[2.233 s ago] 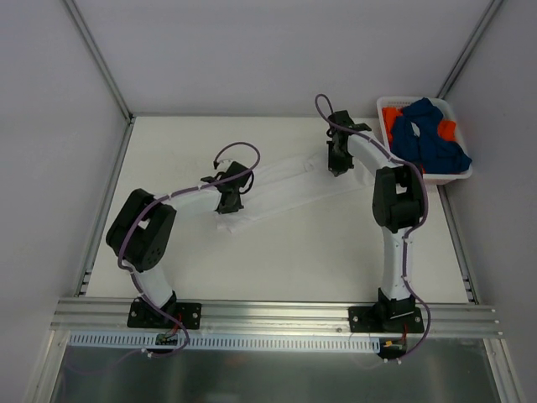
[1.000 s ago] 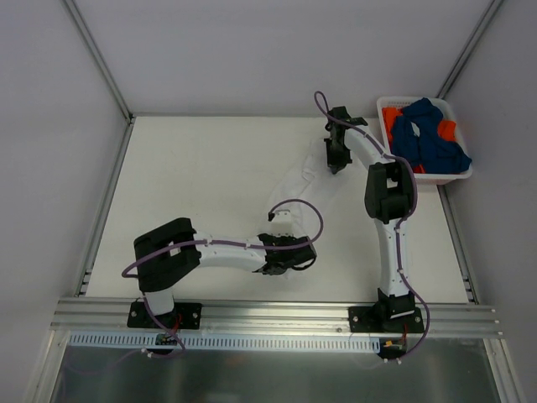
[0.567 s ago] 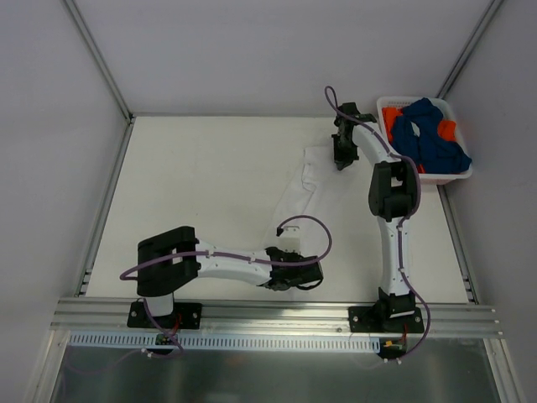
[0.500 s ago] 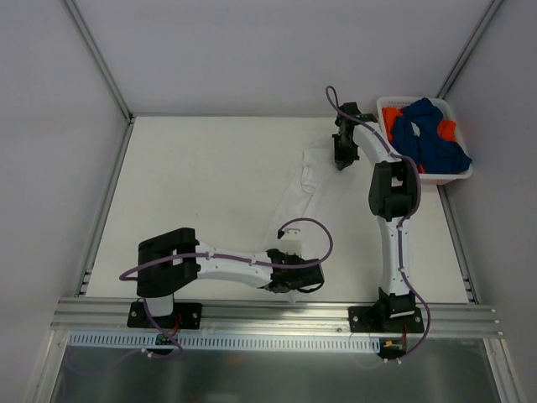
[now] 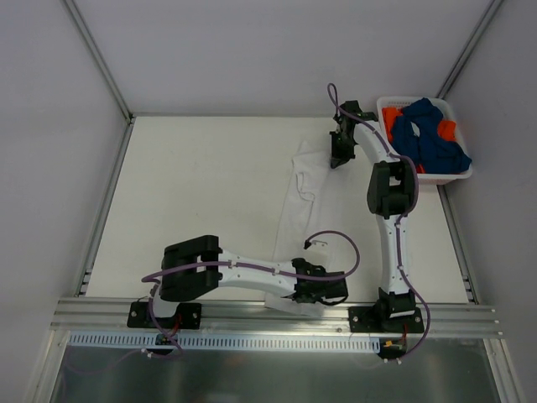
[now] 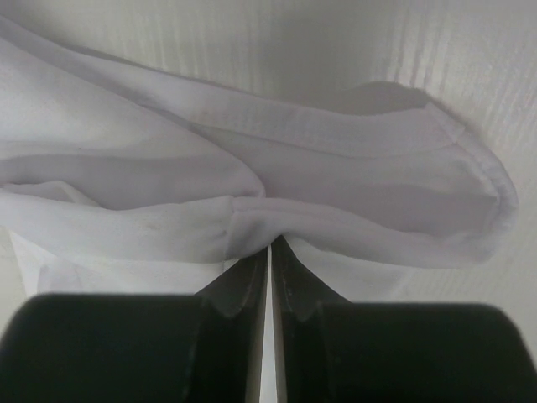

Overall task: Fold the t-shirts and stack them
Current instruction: Fold the tshirt

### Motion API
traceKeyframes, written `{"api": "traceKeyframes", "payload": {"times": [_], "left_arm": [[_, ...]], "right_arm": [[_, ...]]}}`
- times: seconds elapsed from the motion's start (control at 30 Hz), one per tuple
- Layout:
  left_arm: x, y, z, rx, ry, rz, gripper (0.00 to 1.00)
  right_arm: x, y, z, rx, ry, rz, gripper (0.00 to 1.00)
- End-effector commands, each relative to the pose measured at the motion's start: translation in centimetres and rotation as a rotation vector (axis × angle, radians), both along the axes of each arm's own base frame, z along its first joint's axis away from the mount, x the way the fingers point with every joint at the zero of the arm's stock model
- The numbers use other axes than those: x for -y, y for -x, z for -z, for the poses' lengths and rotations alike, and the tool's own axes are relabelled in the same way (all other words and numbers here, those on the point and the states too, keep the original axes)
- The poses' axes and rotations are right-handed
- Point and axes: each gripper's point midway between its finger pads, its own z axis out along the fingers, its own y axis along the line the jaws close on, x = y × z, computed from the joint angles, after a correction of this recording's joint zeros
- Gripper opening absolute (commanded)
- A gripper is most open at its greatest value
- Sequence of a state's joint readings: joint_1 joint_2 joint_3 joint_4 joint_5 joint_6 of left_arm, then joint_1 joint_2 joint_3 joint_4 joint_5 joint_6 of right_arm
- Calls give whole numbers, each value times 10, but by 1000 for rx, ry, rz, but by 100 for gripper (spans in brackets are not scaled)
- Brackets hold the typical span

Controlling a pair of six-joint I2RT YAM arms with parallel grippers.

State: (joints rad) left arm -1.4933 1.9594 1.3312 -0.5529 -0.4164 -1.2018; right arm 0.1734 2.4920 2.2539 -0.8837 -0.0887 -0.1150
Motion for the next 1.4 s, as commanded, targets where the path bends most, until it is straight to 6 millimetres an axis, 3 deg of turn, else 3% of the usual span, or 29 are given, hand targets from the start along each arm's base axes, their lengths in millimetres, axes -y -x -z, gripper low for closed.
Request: {"api": "traceKeyframes", "payload": {"times": [0.0,0.33,0.5,0.6,0.63,0.67,0.7,0.77,0.8,0.83,0.87,0.97,1.0,1.07,1.1,1.13,1.2,1.23,1.27,1.3,1.33,1.37], "left_arm": [[1,6,0,-12,-48,48,0],[16,-11,-15,82,-47,77,0],[7,-27,-28,168,-54,63,1],[3,-41,-42,207,-44,37,10],[2,-46,-47,221,-42,34,15],[-1,-55,-61,278,-37,31,27],[-3,-61,-71,315,-36,25,34],[-5,-74,-94,397,-28,21,65],[-8,-88,-122,489,-25,16,88],[-9,-97,-137,534,-27,9,93],[-12,-112,-170,626,-34,3,99],[-26,-136,-224,721,-33,-27,99],[-32,-141,-232,727,-26,-42,99],[-56,-151,-246,717,17,-97,99],[-65,-153,-246,711,26,-112,99],[-71,-152,-245,706,48,-123,99],[-95,-149,-230,685,58,-136,99],[-99,-144,-220,655,76,-123,99],[-111,-140,-207,635,106,-134,99],[-114,-135,-200,616,132,-126,99],[-117,-126,-185,581,187,-109,99],[-119,-122,-177,563,217,-99,99]], "right_arm": [[-11,-12,-3,8,-99,10,9],[-34,-44,-16,122,-252,-13,12],[-43,-62,-50,246,-316,-34,14],[-50,-69,-72,296,-354,-50,20],[-52,-73,-82,323,-368,-60,24],[-58,-71,-100,353,-400,-84,32],[-60,-66,-102,349,-417,-96,36],[-67,-66,-131,430,-455,-142,48],[-67,-60,-168,506,-459,-164,61],[-67,-57,-178,543,-448,-185,66],[-63,-49,-218,621,-441,-201,73],[-56,-30,-275,714,-413,-222,81],[-52,-11,-305,743,-410,-227,82],[-45,10,-331,762,-387,-214,82],[-40,27,-330,720,-373,-197,82],[-31,47,-353,756,-349,-186,82],[-22,76,-330,673,-320,-145,82],[-14,103,-347,716,-308,-128,82],[-11,121,-305,615,-299,-97,82],[-7,134,-296,604,-291,-75,82],[-1,159,-305,642,-293,-37,82],[1,179,-258,545,-279,-12,82]]}}
